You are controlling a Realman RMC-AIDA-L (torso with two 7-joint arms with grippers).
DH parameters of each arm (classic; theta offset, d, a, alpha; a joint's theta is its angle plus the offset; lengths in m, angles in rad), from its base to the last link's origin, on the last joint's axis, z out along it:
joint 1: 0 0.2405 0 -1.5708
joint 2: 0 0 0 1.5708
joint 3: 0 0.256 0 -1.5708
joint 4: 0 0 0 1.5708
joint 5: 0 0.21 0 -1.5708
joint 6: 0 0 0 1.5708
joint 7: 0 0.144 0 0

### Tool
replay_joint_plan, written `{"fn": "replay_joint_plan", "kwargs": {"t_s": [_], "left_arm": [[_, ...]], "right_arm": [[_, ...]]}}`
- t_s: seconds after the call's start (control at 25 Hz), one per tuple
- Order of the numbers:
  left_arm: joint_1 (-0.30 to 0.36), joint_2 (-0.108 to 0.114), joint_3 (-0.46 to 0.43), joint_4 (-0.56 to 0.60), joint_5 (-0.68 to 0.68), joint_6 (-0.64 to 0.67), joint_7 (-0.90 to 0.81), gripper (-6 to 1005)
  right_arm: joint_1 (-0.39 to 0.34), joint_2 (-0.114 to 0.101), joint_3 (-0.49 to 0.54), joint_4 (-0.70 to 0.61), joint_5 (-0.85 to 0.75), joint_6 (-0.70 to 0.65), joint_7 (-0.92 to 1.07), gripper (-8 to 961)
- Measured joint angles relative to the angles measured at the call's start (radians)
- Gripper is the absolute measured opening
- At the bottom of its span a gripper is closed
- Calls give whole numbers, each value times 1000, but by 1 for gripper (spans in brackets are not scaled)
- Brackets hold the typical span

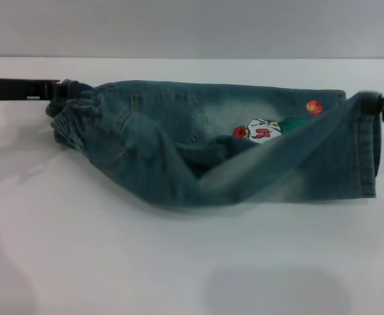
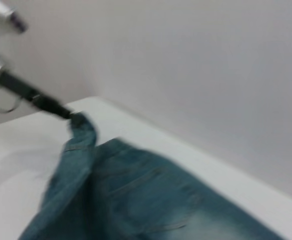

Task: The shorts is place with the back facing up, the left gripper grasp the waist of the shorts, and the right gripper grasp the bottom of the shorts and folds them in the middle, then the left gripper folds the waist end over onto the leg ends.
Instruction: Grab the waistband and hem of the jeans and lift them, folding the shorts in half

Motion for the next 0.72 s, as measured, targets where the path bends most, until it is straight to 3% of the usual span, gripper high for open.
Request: {"fn": "replay_joint_plan", "kwargs": {"t_s": [0.48, 0.72], "left_arm": [[-45, -36, 72, 7, 2, -163, 1, 61], [-50, -40, 132, 3, 0, -250, -7, 62]], "right_arm": [[-24, 12, -4, 101, 37, 250, -19, -2], [-12, 16, -3, 144, 42, 348, -19, -2]]}}
